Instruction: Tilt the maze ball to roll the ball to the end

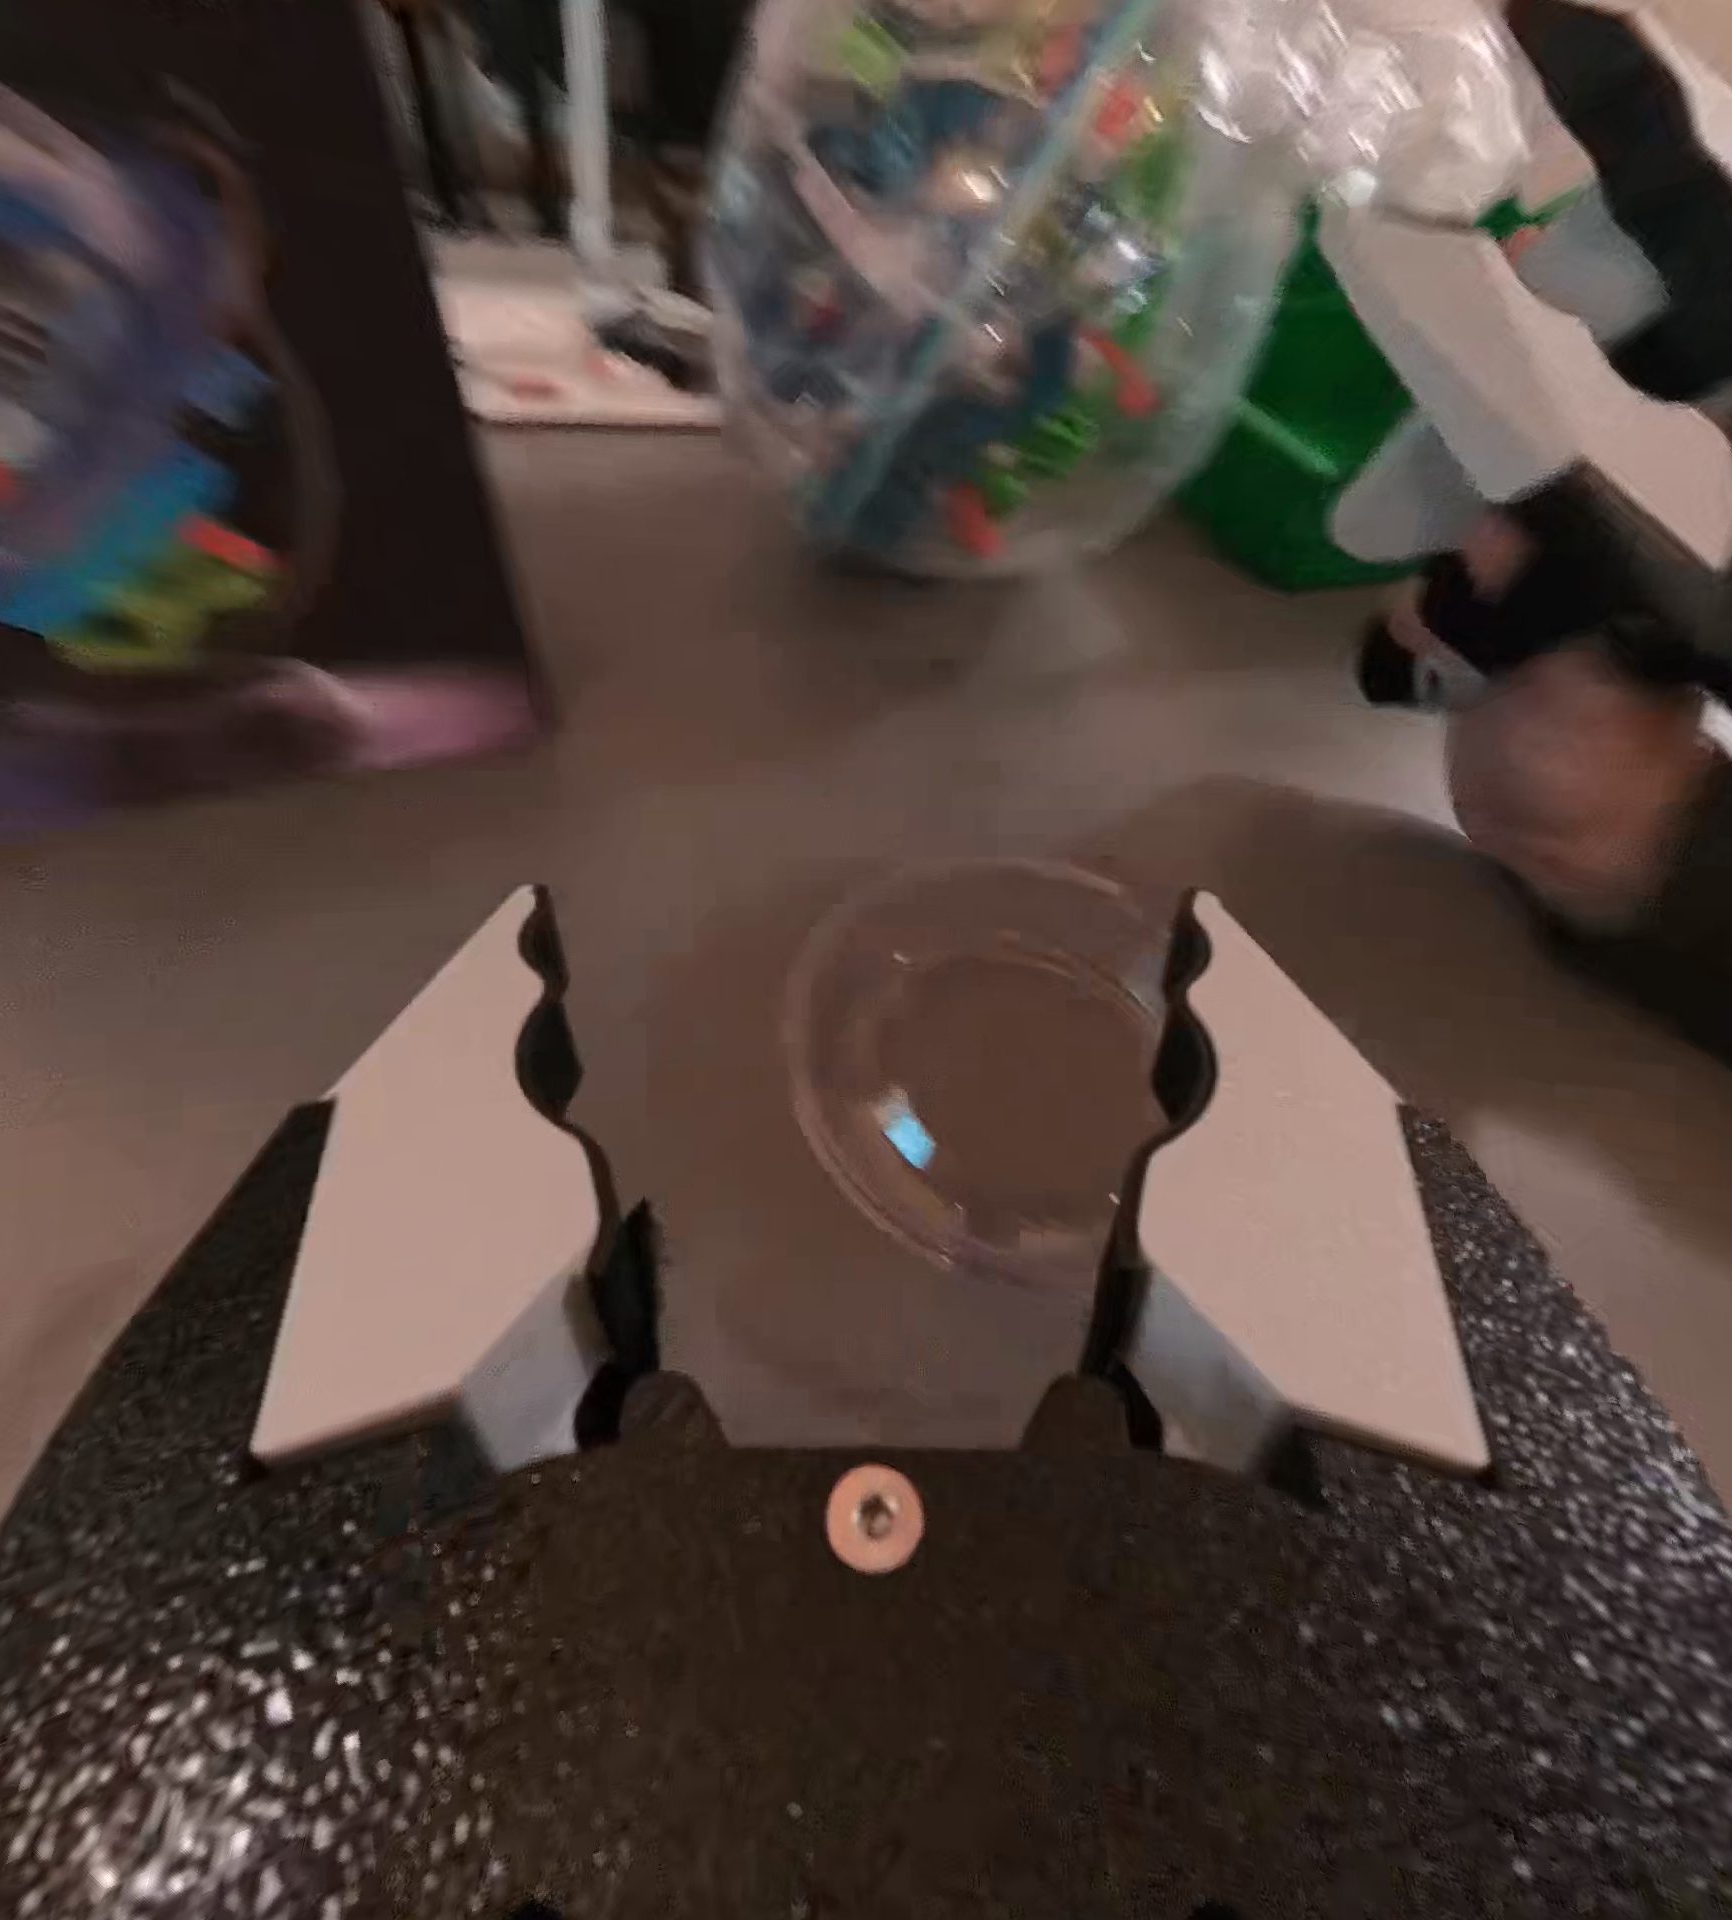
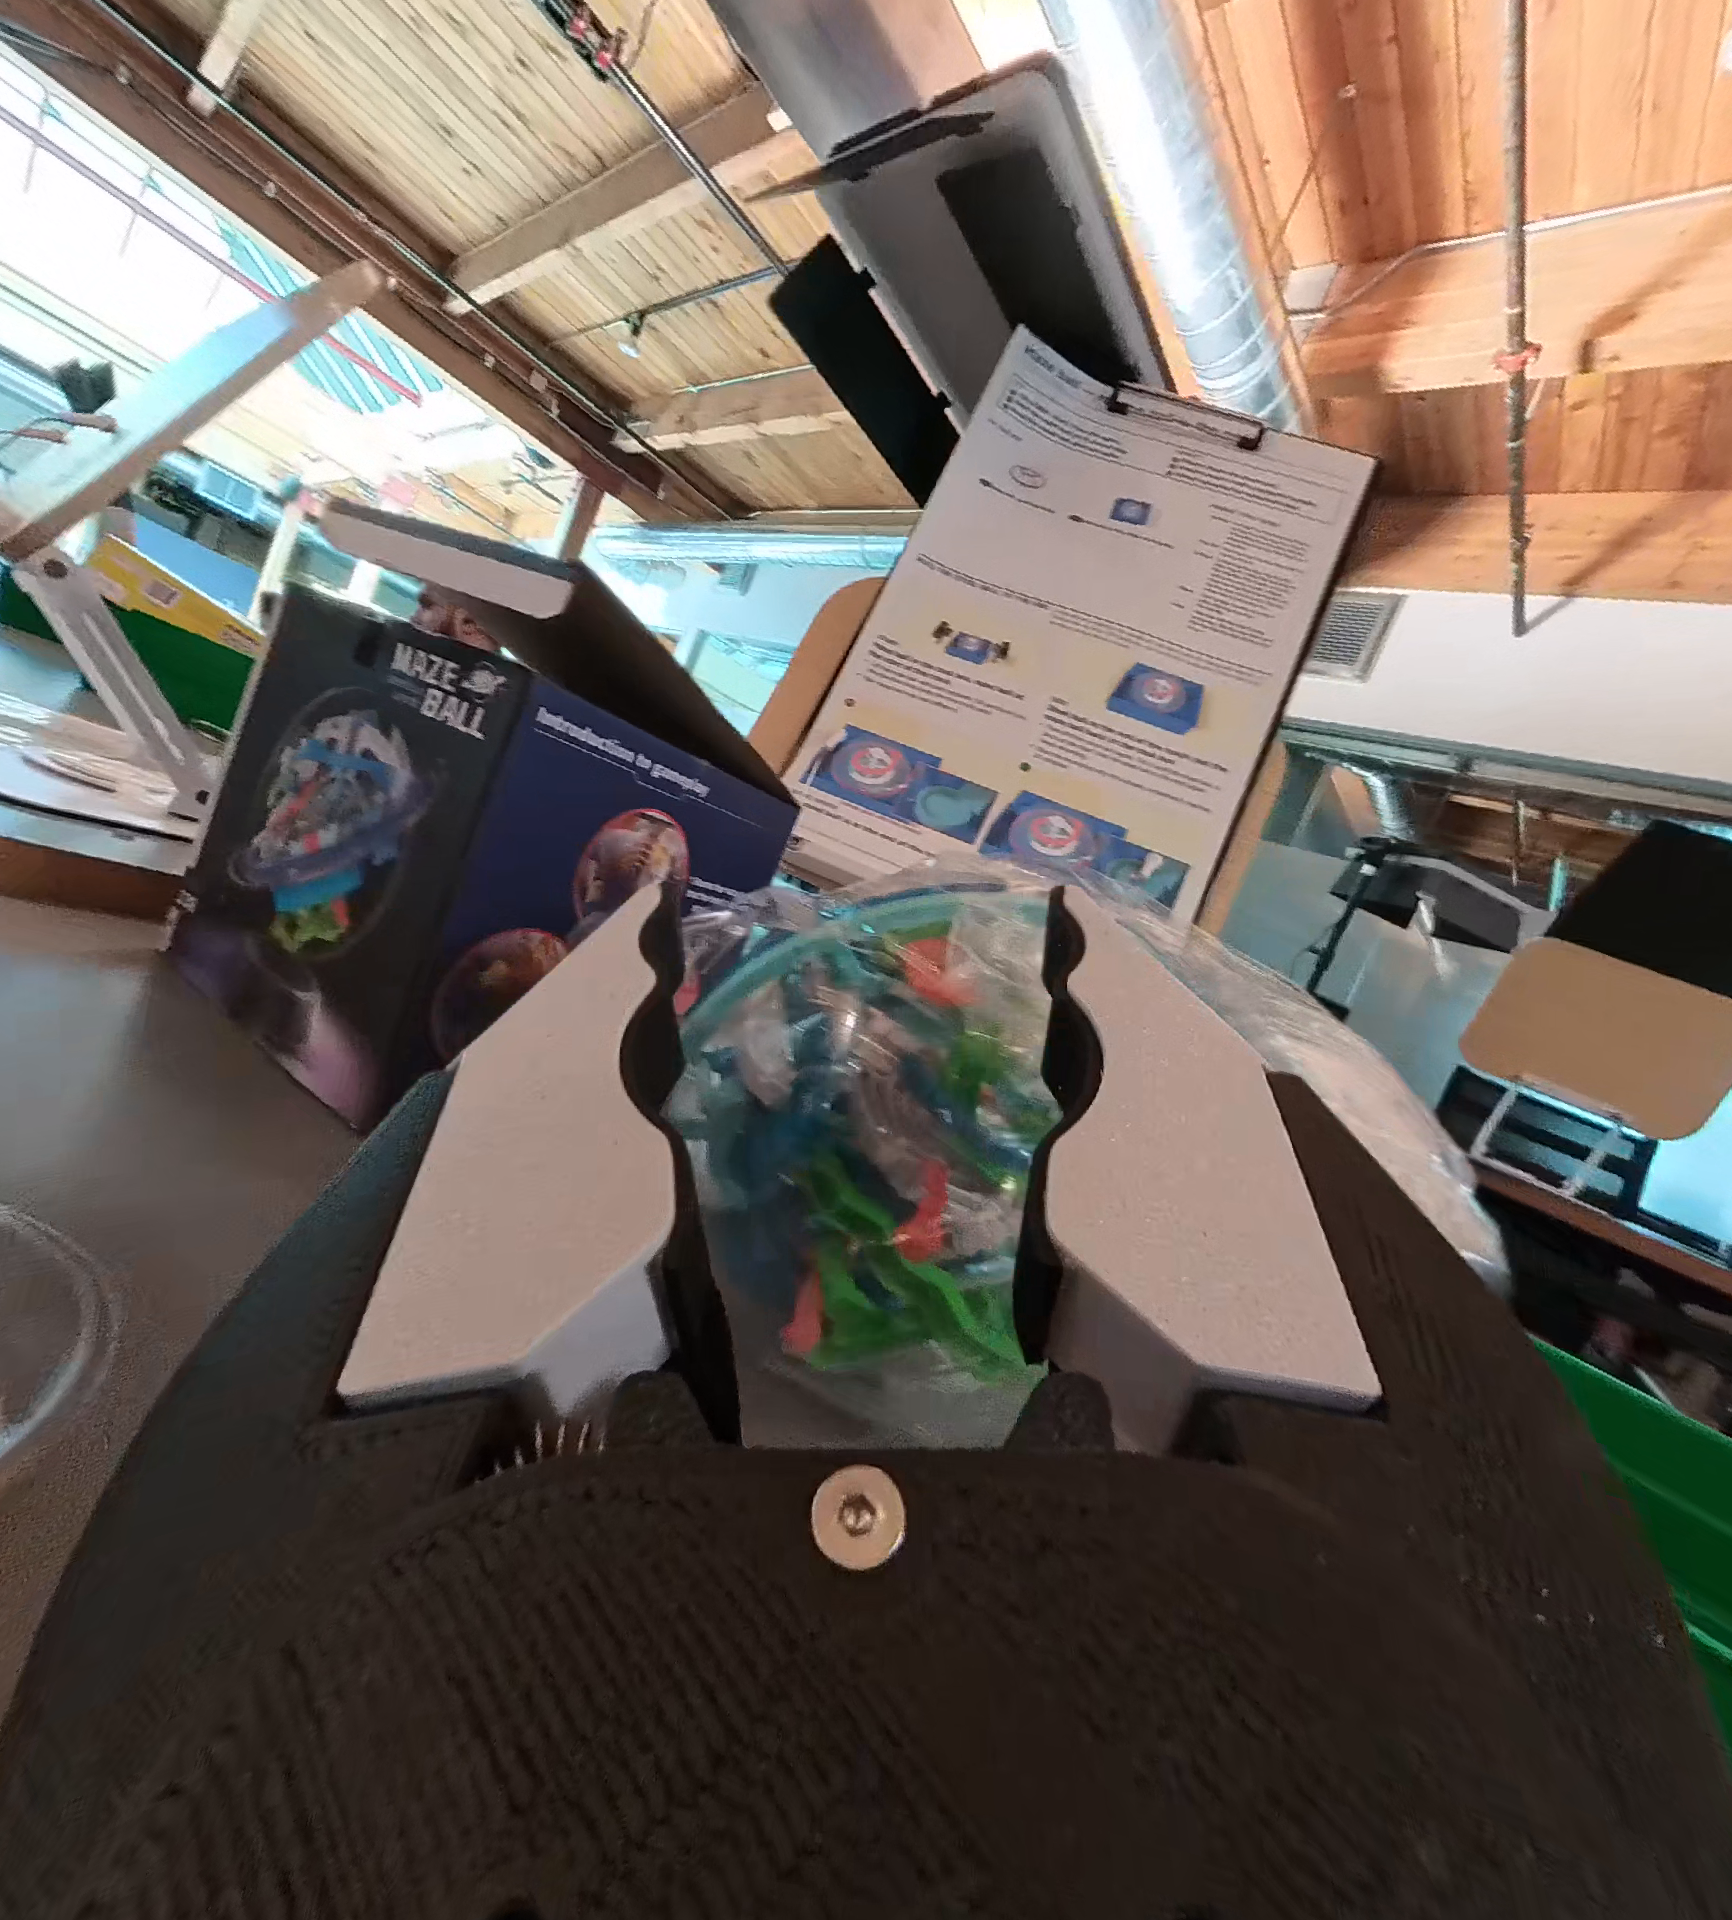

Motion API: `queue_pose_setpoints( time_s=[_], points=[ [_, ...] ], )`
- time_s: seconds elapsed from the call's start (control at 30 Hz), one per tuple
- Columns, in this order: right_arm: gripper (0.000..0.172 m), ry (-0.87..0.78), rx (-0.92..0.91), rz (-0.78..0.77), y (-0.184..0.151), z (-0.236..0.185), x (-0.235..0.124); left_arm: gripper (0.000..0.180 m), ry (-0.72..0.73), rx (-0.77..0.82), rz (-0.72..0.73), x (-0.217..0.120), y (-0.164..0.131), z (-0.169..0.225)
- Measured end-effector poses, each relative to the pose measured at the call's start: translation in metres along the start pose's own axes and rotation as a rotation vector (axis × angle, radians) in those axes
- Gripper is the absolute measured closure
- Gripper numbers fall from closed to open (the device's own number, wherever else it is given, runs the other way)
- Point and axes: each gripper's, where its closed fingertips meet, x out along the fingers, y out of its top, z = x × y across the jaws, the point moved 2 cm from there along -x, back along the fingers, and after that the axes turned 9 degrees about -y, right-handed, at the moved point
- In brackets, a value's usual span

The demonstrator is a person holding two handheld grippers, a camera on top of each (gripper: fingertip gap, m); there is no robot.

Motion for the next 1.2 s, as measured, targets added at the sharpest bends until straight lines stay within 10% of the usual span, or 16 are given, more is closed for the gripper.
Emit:
queue_pose_setpoints(
  time_s=[0.43,0.87,1.07,1.2],
  points=[
    [0.103,-0.007,-0.037,0.0,-0.008,0.005,0.004,0.154,0.09,0.034,-0.484,0.014,-0.044,-0.013],
    [0.104,-0.009,-0.073,-0.001,-0.01,0.001,0.007,0.153,0.254,-0.223,-0.373,0.002,-0.023,-0.112],
    [0.103,0.003,-0.133,0.007,-0.009,-0.005,0.007,0.109,0.35,-0.164,-0.24,-0.021,-0.014,-0.104],
    [0.103,-0.012,-0.108,-0.001,-0.01,-0.003,0.007,0.084,0.283,-0.028,0.098,-0.017,0.037,-0.052]
  ],
)
